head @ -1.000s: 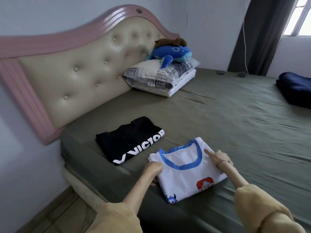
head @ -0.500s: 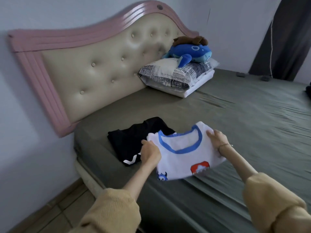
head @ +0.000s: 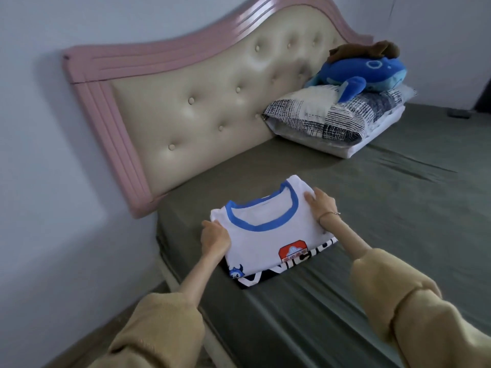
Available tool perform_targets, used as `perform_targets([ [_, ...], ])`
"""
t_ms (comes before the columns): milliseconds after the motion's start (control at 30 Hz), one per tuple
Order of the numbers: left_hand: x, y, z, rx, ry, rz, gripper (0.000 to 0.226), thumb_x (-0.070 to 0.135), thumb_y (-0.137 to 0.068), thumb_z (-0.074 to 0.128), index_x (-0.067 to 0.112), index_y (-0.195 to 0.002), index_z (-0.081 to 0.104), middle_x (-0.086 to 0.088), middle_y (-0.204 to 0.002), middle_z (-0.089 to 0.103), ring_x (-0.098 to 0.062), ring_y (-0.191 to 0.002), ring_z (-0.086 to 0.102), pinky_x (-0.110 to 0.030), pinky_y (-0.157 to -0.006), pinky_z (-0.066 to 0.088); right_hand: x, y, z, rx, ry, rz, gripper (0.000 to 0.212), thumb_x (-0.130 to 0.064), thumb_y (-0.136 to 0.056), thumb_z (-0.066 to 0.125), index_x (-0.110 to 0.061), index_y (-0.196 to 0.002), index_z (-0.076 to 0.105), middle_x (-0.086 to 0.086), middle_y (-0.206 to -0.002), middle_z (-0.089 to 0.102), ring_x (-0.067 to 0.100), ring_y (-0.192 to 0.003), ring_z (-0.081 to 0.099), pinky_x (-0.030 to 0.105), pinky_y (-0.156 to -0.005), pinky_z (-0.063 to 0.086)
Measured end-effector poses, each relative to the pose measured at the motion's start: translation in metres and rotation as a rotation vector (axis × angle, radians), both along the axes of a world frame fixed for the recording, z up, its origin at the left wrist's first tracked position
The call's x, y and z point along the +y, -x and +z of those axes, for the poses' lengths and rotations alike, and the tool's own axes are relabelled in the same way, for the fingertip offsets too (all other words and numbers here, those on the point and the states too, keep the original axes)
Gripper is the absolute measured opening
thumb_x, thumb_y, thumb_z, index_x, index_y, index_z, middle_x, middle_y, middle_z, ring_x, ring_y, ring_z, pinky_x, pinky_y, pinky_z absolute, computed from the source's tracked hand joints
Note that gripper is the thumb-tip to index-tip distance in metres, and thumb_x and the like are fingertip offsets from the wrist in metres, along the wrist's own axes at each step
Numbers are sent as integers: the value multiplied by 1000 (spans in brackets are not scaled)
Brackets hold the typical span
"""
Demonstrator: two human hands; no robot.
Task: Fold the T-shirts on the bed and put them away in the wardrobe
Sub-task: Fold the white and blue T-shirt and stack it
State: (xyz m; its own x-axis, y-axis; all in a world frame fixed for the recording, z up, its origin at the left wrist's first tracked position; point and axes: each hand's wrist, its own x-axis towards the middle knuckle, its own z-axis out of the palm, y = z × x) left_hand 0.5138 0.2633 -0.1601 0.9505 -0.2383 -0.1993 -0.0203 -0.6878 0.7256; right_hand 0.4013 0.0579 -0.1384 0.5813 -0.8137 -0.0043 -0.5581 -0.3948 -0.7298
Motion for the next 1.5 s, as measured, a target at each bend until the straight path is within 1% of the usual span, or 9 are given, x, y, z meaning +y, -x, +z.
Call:
perform_targets([
  [133, -7, -7, -18, -1, -57, 6, 37, 23, -104, 20, -4, -124, 37, -22, -128, 52, -36, -116, 52, -37, -83, 39, -15, -11, -21, 68, 46, -16, 27, -27, -100, 35, -3, -94, 46, 24, -108, 58, 33, -87, 50, 31, -69, 31],
  [233, -9, 1, -24, -74, -168, 29, 37, 27, -102, 26, -1, -122, 40, -19, -125, 55, -34, -112, 55, -38, -84, 42, -24, -7, -37, 195, 23, -58, 37, -34, -99, 36, -1, -109, 50, 23, -117, 56, 36, -103, 53, 33, -74, 36],
  [367, -15, 7, -25, -60, -184, 71, 54, 41, -98, 37, -4, -129, 36, -20, -132, 45, -34, -119, 49, -40, -91, 42, -24, 1, -47, 374, -31, -212, 74, -64, -90, 35, -6, -137, 39, 16, -141, 40, 32, -130, 36, 44, -102, 31],
  [467, -21, -1, -25, 12, -234, 31, 62, 44, -99, 29, -6, -134, 37, -22, -134, 43, -32, -121, 47, -37, -94, 42, -26, -6, -44, 411, -120, -197, 84, -71, -84, 38, -6, -136, 43, 17, -139, 41, 33, -128, 38, 44, -104, 36],
  [600, -25, -1, -22, 98, -223, 7, 58, 41, -101, 21, -2, -135, 40, -19, -133, 45, -27, -118, 49, -32, -91, 42, -16, -18, -45, 405, -182, -185, 81, -64, -85, 46, -4, -138, 39, 15, -144, 21, 33, -132, 24, 46, -104, 31],
  [733, -23, 2, -18, 166, -33, 81, 53, 39, -102, 23, -1, -130, 44, -12, -125, 56, -26, -110, 57, -30, -79, 40, -16, -22, -40, 264, -239, -118, 67, -49, -92, 48, 3, -134, 42, 19, -133, 46, 34, -119, 48, 39, -97, 39],
  [933, -27, -4, -5, 145, 82, 189, 50, 37, -103, 24, -3, -132, 33, -15, -127, 54, -31, -114, 54, -32, -80, 38, -25, -55, -16, 114, -14, -51, 56, -48, -92, 48, 4, -113, 54, 21, -110, 61, 26, -82, 51, 34, -71, 40],
  [1333, -18, -55, -21, 104, 57, 331, 47, 35, -103, 29, -2, -132, 34, -17, -127, 52, -29, -111, 55, -28, -72, 36, -24, -143, -36, 98, 79, 47, 53, -43, -97, 42, -3, -130, 34, 18, -113, 57, 28, -88, 55, 35, -73, 43],
  [1500, -21, -53, -32, 15, 45, 341, 44, 34, -103, 30, -2, -128, 36, -16, -122, 55, -29, -105, 58, -28, -69, 37, -32, -137, -60, 75, 59, 54, 38, -38, -99, 33, -5, -117, 39, 19, -114, 57, 35, -102, 56, 50, -96, 40],
])
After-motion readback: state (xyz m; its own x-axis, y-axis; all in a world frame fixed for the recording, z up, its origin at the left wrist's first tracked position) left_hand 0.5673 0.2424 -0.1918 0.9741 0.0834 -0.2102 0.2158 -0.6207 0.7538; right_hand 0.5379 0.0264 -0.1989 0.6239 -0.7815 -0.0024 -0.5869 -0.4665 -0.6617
